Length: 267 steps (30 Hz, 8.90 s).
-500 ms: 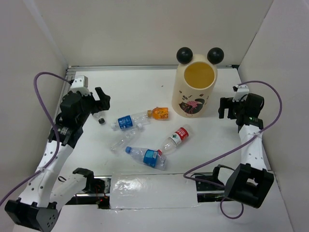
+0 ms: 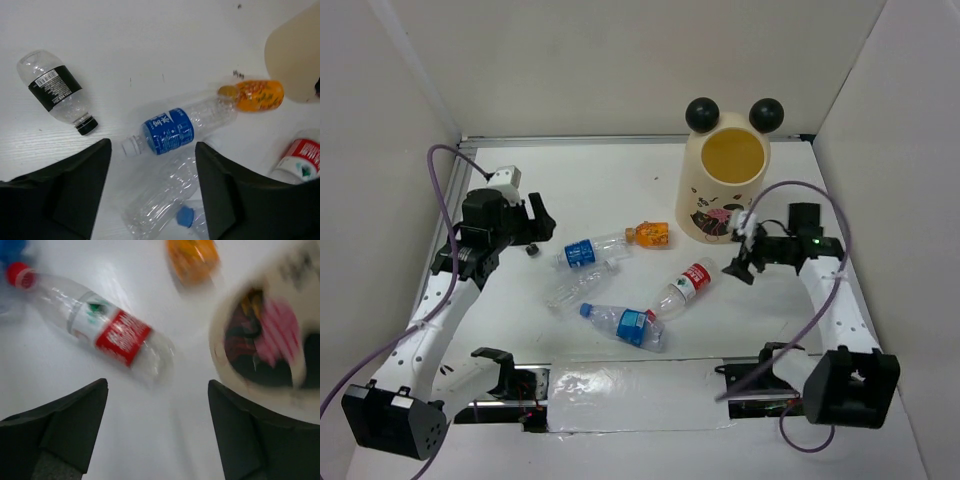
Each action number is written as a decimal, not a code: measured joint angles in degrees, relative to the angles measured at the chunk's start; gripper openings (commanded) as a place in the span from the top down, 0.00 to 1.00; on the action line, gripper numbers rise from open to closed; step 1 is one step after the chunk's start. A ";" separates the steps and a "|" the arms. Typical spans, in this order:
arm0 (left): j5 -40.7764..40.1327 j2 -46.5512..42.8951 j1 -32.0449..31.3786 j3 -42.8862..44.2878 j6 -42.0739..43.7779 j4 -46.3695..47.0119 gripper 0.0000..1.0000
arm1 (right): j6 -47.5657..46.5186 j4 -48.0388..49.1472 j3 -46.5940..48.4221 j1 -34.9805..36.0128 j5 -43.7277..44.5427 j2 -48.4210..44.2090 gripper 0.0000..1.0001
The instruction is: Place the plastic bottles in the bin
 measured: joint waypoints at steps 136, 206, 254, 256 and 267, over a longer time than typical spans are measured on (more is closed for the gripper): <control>16.37 42.25 -25.88 57.51 -4.48 19.34 1.00 | 10.29 -4.79 16.74 -0.28 -10.05 -3.23 0.26; -45.22 -19.89 -48.89 -3.30 -23.08 -17.31 0.00 | 43.08 15.56 15.69 64.17 12.63 32.94 0.00; -39.67 -14.95 -47.84 -8.20 -24.00 -18.84 0.00 | 21.38 32.41 28.15 30.58 10.01 6.23 1.00; -38.01 -13.62 -47.08 -8.66 -24.00 -17.64 0.00 | 21.64 39.80 27.45 27.02 9.42 7.54 0.96; -31.08 -5.66 -44.11 -9.79 -34.07 -14.80 0.00 | 22.05 62.49 21.73 17.29 9.70 18.16 0.57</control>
